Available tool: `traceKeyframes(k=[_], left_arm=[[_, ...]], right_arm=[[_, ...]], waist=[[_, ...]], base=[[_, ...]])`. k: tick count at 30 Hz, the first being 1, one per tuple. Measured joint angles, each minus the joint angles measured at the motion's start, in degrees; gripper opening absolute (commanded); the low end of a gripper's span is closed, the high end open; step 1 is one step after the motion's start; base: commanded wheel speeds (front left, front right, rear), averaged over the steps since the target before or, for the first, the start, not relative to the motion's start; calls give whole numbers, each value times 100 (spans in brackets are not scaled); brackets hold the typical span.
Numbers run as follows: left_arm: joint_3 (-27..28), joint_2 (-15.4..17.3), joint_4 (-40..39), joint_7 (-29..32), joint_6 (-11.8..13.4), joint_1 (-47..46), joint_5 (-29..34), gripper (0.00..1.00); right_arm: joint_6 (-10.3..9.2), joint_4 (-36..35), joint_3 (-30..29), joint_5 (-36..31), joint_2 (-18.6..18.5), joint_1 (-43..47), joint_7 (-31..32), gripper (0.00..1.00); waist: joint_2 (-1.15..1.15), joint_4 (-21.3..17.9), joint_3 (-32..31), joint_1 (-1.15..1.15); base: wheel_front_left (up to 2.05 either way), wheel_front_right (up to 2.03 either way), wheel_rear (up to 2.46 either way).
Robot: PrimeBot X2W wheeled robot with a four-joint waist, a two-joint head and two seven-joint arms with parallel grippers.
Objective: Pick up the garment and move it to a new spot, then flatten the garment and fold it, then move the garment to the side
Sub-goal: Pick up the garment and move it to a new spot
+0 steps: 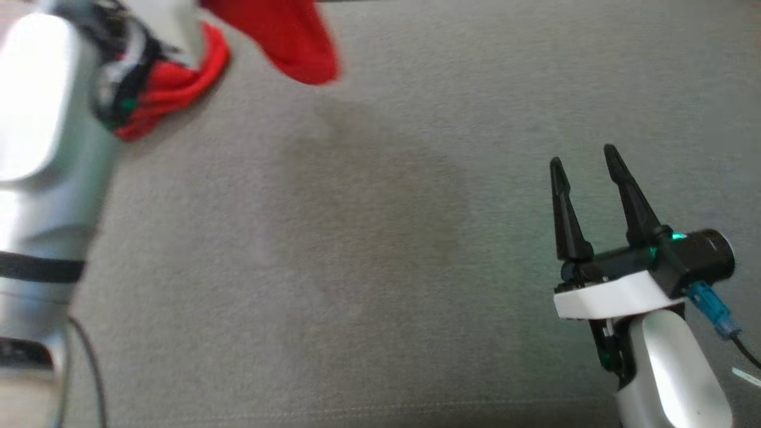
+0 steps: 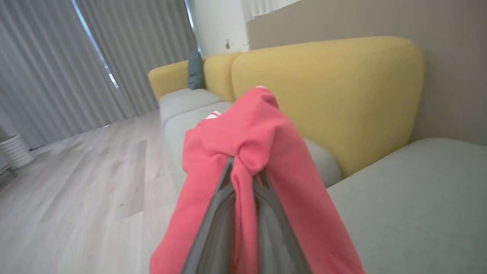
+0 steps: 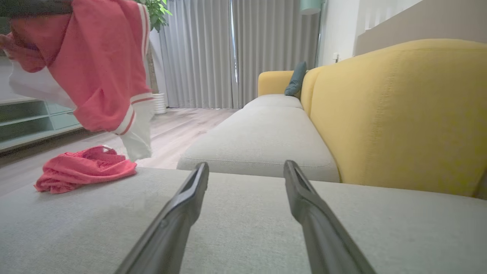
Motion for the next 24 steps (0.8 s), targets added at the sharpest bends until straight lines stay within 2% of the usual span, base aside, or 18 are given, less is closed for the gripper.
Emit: traceKeyframes(k=[7,13,20,24], left_arm=[[-246,-772,-437,-22,14,333,-337,0],[-389,-1365,-93,-224,257,954,-577,0],[-579,-1458,1106,-643,526,2003,-584,0],[-673,-1511,1582,-989,613,2166,-545,0]], right_arm=[[0,-7,-190,47,2,129,0,100],[0,-52,-250,142,2,126,0,100],[0,-90,-205,198,3,113,0,100],[0,-73,-114,204,5,100,0,100]], waist=[[0,-479,-154,0],[0,-799,-11,0],[0,-996,192,0],[0,-980,252,0]], base=[[0,0,0],[0,0,0],[0,0,0],[0,0,0]])
